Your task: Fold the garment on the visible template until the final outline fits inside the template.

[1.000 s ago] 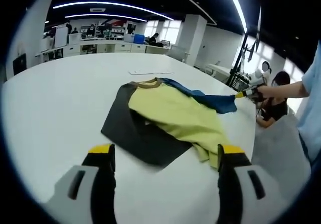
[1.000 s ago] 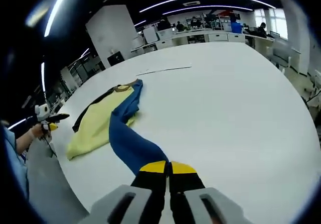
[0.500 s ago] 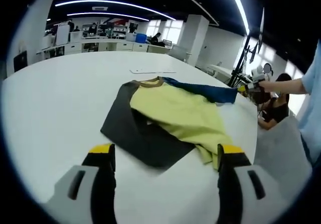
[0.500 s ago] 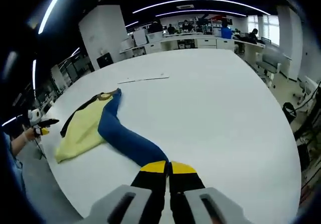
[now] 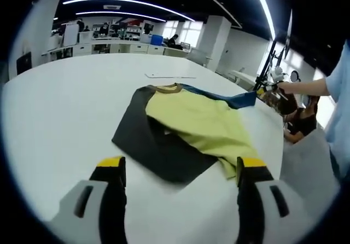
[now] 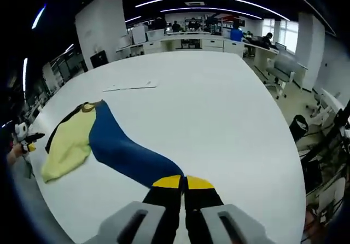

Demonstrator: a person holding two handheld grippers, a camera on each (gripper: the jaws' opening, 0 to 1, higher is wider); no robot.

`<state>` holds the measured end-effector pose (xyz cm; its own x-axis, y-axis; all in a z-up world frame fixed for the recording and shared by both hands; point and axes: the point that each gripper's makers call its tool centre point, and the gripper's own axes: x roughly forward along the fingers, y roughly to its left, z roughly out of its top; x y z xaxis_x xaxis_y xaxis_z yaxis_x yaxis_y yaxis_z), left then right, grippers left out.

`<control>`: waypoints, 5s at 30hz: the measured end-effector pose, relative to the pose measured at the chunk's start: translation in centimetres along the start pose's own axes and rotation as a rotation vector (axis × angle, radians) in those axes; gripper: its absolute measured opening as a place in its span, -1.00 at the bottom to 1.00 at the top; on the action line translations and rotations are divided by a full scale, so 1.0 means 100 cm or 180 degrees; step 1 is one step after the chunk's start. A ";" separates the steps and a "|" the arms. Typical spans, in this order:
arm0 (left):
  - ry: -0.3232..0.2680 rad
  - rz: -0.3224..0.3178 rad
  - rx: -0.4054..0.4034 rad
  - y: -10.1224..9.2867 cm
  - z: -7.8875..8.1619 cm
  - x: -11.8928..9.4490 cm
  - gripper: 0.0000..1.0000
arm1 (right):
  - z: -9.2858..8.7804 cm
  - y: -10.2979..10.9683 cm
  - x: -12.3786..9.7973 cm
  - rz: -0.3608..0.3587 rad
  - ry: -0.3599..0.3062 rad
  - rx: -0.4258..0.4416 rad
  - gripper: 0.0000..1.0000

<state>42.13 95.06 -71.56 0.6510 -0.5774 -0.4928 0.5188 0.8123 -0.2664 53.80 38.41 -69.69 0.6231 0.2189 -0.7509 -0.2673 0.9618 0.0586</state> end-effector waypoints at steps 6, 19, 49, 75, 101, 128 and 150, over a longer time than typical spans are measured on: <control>0.0020 0.0044 -0.0043 0.006 -0.003 0.002 0.61 | -0.002 -0.013 0.021 -0.0119 0.0235 -0.0036 -1.00; 0.0042 0.0129 -0.0132 0.017 -0.006 0.004 0.61 | 0.002 -0.040 0.055 -0.0381 0.0428 0.0019 -1.00; 0.0099 0.0218 -0.0252 0.021 -0.016 0.006 0.61 | 0.011 -0.099 0.102 -0.0490 0.0638 -0.0007 -1.00; 0.0017 0.0149 -0.0239 0.018 -0.012 0.005 0.62 | 0.010 0.005 0.053 0.0240 0.0001 -0.0354 0.63; -0.0053 0.0130 -0.0239 0.015 -0.010 -0.002 0.55 | 0.012 0.061 0.001 0.0688 -0.0417 -0.0568 0.98; -0.0006 0.0139 -0.0698 0.014 -0.031 0.002 0.24 | -0.008 0.155 -0.078 0.1191 -0.0812 -0.0699 0.95; -0.0212 0.0178 -0.1438 0.013 -0.031 0.019 -0.54 | -0.029 0.152 -0.087 0.1122 -0.0724 -0.0580 0.90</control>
<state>42.28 95.26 -75.41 0.7130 -0.5236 -0.4664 0.1978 0.7884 -0.5825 42.15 50.63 -64.18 0.6111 0.5778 -0.5411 -0.6042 0.7820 0.1527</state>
